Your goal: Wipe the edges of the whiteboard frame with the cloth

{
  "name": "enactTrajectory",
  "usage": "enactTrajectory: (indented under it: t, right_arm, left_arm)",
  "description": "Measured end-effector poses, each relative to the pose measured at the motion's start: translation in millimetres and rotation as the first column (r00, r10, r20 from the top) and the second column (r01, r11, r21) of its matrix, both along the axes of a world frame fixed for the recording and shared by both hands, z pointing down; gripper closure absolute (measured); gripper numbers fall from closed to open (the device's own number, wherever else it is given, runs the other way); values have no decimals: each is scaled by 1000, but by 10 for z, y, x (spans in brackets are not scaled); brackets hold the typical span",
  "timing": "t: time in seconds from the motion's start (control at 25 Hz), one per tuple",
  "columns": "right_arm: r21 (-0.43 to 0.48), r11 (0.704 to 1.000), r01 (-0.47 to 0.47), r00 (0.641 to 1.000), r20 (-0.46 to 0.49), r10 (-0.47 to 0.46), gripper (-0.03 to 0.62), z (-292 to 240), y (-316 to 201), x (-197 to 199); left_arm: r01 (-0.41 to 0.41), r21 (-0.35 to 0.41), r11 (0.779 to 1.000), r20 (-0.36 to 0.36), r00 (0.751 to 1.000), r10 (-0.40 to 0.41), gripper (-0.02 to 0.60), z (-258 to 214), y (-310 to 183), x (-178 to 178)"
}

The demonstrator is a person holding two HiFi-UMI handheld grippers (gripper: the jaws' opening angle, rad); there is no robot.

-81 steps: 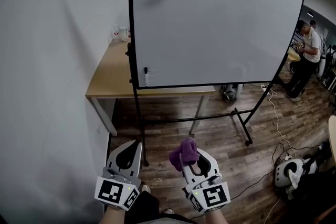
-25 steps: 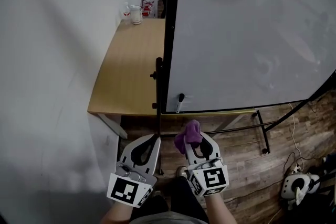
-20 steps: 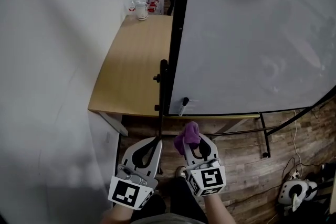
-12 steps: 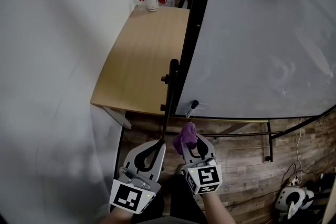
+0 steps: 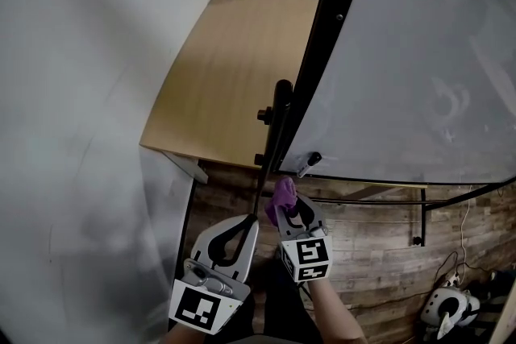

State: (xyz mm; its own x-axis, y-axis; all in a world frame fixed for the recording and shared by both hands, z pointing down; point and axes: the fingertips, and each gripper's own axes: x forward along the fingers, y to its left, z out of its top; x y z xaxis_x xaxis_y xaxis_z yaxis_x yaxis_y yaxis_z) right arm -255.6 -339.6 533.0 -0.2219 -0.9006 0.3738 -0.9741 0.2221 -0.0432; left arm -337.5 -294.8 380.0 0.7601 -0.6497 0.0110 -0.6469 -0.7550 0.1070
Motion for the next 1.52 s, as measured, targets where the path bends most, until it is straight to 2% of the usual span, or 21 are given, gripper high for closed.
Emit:
enactTrajectory:
  t: [0.24, 0.56, 0.76, 1.52]
  right_arm:
    - [-32, 999, 4, 1000, -5, -4, 467, 187, -191, -14]
    - [-77, 996, -45, 999, -17, 44, 476, 362, -419, 29]
    - [-75, 995, -65, 998, -1, 65, 480, 360, -449, 45]
    - [-75, 975, -208, 977, -56, 204, 485, 422, -229, 710]
  left_arm:
    - [13, -25, 1000, 9, 1000, -13, 565, 82, -24, 8]
    - [36, -36, 999, 13, 999, -36, 565, 127, -78, -50]
    - [34, -37, 999, 15, 999, -33, 565, 132, -82, -55]
    - [-34, -33, 999, 23, 999, 34, 565, 124, 9, 172]
